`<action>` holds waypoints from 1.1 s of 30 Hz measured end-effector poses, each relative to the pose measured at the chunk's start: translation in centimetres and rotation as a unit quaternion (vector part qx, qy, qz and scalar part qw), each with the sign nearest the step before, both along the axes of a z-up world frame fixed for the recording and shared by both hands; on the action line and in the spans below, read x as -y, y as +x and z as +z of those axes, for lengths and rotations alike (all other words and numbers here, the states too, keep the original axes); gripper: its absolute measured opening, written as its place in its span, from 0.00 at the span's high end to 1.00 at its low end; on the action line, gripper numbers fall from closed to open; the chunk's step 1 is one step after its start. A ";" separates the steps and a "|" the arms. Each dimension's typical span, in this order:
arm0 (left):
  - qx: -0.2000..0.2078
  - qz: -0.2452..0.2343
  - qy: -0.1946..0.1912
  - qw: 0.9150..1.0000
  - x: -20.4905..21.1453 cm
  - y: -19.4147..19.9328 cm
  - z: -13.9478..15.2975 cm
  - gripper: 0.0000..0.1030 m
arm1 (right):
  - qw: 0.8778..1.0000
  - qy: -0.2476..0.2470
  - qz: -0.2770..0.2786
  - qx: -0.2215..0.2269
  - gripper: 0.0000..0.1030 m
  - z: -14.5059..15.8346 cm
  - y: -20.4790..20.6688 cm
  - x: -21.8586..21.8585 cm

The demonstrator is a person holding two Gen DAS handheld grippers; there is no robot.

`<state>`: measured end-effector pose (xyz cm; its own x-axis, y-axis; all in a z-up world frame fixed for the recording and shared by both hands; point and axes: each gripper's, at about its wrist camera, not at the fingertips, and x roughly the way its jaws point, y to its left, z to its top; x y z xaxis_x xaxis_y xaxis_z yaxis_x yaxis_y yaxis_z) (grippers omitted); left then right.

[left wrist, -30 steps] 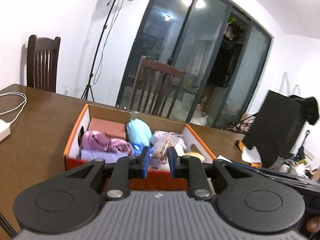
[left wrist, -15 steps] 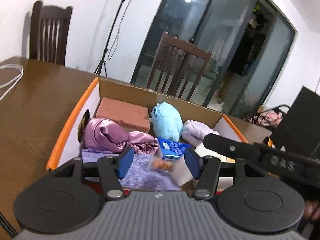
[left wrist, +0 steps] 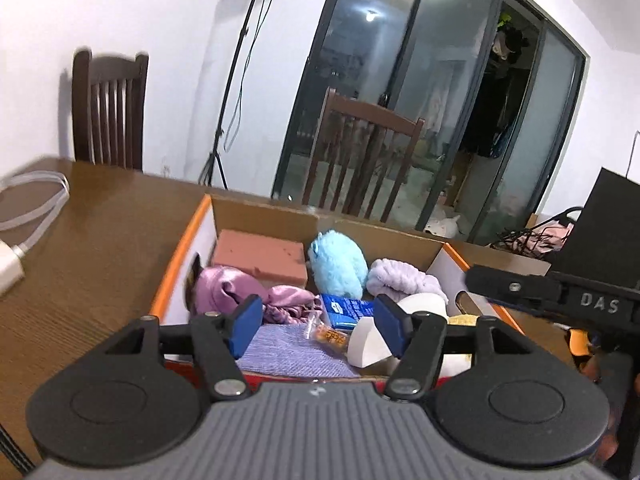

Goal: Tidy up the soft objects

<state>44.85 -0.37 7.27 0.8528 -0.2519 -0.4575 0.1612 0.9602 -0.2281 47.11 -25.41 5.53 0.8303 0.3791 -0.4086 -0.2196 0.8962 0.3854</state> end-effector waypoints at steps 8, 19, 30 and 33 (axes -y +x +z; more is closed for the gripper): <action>0.088 0.058 0.121 0.987 0.1 -6.6 3.6 0.19 | 0.991 -0.132 -0.001 0.036 0.31 4.1 -6.1 1.0; 0.202 0.084 0.122 0.968 0.2 -16.6 5.3 0.00 | 0.962 -0.202 -0.062 0.170 0.00 5.4 -16.8 0.9; 0.218 0.071 0.108 0.967 0.7 -22.6 4.8 0.00 | 0.964 -0.185 -0.077 0.176 0.00 5.3 -23.2 0.4; 0.223 0.068 0.106 0.967 0.6 -23.7 4.9 0.00 | 0.962 -0.183 -0.082 0.183 0.00 5.6 -24.6 0.1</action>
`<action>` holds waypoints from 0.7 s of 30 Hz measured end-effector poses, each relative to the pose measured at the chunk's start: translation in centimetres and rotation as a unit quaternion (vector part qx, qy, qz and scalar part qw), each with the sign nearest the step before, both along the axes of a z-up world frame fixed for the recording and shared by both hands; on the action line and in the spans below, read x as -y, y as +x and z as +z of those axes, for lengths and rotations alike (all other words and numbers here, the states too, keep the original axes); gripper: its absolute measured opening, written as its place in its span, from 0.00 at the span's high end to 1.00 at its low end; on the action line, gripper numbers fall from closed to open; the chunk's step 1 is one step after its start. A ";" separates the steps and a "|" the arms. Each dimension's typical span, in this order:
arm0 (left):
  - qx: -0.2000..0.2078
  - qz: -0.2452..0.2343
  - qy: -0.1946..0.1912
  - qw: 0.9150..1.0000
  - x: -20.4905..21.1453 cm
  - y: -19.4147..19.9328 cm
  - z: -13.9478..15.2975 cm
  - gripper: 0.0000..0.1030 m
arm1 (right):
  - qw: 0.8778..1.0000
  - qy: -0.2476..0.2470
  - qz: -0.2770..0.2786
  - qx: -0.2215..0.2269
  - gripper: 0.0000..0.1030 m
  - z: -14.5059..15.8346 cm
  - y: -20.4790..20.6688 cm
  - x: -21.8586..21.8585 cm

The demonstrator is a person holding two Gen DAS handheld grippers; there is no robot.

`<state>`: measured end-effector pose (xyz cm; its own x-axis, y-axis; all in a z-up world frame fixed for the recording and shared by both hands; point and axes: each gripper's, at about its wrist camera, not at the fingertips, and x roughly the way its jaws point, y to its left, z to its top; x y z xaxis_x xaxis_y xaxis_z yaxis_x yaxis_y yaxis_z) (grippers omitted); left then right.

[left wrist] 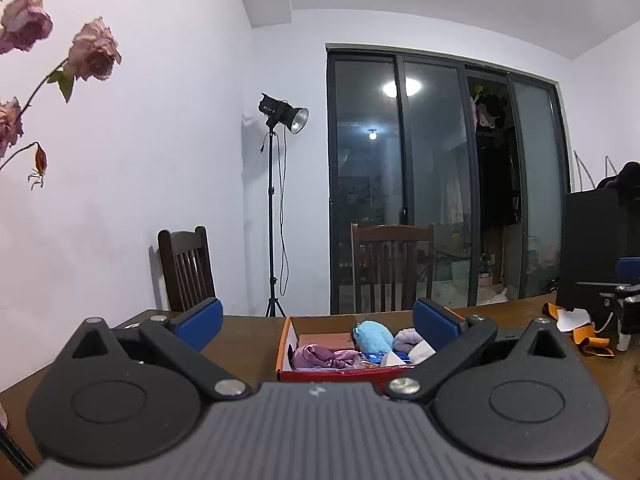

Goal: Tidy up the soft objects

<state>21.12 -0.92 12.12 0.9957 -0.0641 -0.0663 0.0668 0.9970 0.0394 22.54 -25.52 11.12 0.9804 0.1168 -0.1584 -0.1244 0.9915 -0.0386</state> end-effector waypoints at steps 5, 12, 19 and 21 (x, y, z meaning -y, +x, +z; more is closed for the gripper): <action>0.009 -0.007 -0.004 1.000 -0.5 -3.7 0.0 0.00 | 1.000 0.004 0.004 0.004 0.00 -0.1 -2.6 -0.6; 0.006 -0.010 0.016 1.000 -0.8 -10.4 -0.6 0.00 | 1.000 0.014 0.007 0.019 0.00 -1.5 -9.3 -2.0; 0.033 0.006 0.012 0.999 -1.1 -18.1 -3.6 0.00 | 0.998 0.034 0.046 0.007 0.00 -4.0 -16.8 -4.1; 0.022 0.017 -0.009 1.000 -1.4 -19.8 -4.4 0.00 | 0.998 0.033 0.062 0.002 0.00 -4.7 -18.6 -4.9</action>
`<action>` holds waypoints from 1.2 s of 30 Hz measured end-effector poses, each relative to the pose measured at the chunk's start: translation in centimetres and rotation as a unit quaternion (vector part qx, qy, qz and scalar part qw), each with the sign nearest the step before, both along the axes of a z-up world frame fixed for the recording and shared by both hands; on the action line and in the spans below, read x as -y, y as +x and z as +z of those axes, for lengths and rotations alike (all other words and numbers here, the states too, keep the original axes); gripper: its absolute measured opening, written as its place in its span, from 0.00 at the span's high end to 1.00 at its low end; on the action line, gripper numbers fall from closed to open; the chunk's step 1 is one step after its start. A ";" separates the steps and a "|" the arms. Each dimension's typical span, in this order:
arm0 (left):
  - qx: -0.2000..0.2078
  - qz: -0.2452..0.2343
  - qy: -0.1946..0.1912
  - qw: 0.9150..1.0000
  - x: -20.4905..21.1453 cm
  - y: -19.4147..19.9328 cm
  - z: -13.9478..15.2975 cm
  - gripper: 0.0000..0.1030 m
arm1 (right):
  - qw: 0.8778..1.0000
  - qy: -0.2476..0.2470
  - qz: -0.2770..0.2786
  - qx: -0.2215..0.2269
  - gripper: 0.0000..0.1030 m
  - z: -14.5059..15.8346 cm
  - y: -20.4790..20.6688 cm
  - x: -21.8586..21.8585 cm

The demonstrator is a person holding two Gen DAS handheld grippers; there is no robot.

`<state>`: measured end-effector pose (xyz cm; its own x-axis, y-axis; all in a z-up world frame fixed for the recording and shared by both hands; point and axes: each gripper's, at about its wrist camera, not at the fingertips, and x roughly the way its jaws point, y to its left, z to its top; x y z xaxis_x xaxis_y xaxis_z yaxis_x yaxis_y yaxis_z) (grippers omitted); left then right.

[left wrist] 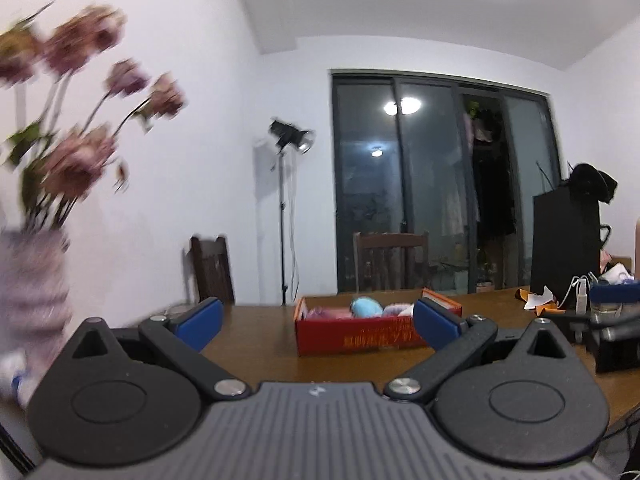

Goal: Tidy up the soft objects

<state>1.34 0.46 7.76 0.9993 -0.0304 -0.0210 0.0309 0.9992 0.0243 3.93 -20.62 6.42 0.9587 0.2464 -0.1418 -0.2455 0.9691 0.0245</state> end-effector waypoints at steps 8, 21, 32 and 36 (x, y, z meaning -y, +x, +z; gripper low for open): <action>-0.039 -0.017 -0.013 0.999 -0.1 -1.8 -1.5 0.00 | 1.000 0.008 0.010 0.000 0.00 -2.4 -5.4 -1.4; -0.034 -0.013 -0.011 0.999 0.3 -1.9 -1.7 0.00 | 1.000 0.028 -0.013 -0.006 0.00 -1.9 -4.2 0.0; -0.034 -0.019 -0.001 0.999 0.4 -2.0 -1.7 0.00 | 1.000 0.016 -0.009 -0.012 0.00 -2.1 -3.9 -0.4; -0.036 -0.019 -0.001 0.999 0.4 -1.9 -1.8 0.00 | 1.000 0.017 -0.010 -0.015 0.00 -2.2 -3.8 -0.3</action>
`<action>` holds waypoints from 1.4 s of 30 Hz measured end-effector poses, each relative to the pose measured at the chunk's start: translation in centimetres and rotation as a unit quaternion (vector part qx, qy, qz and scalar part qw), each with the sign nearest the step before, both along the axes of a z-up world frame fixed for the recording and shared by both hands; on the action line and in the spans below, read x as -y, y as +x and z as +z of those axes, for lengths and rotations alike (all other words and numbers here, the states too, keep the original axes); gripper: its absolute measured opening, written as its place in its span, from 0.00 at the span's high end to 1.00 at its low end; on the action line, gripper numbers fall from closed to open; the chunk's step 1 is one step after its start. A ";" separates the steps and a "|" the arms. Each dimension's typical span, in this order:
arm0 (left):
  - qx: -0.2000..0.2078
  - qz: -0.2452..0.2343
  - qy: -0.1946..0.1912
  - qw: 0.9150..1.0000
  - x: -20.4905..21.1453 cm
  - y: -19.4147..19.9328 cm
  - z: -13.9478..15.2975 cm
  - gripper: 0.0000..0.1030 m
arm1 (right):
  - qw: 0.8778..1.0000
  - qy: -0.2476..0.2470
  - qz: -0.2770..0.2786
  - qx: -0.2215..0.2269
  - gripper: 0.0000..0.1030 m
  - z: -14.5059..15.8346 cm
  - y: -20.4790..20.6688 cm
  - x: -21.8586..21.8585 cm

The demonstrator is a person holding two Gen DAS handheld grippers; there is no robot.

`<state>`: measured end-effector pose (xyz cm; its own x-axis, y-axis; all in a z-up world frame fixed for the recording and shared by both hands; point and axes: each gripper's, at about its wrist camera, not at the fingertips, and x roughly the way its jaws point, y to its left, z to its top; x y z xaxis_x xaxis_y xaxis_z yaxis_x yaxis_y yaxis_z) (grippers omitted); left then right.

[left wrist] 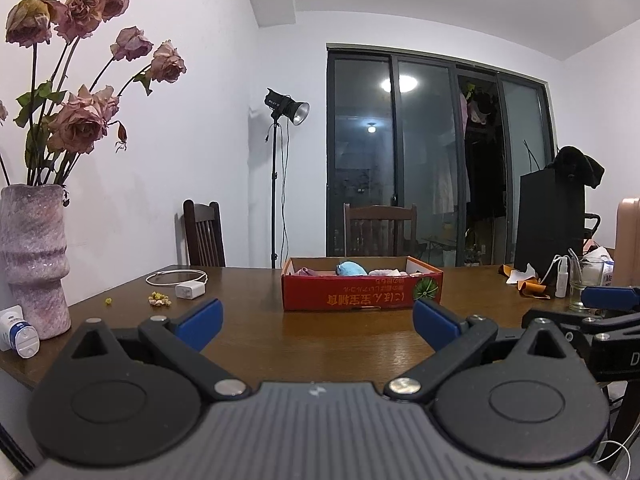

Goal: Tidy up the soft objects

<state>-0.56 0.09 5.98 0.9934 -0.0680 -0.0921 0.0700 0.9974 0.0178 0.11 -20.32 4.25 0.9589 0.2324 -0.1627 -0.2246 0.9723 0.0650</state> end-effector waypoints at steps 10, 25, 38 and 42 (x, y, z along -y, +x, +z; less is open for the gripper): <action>0.000 0.000 0.001 1.000 -0.1 0.1 -0.1 0.00 | 1.000 -0.001 0.002 -0.005 0.00 -0.3 0.1 -0.1; 0.003 -0.002 0.003 1.000 -0.1 0.0 -0.1 0.00 | 1.000 0.005 0.000 -0.003 0.00 -0.2 0.0 -0.1; 0.000 -0.004 0.004 1.000 -0.1 0.1 -0.2 0.00 | 1.000 0.003 0.003 -0.012 0.00 -0.5 0.2 -0.3; -0.002 -0.006 0.004 1.000 -0.1 0.1 -0.3 0.00 | 1.000 0.003 0.003 -0.012 0.00 -0.5 0.2 -0.3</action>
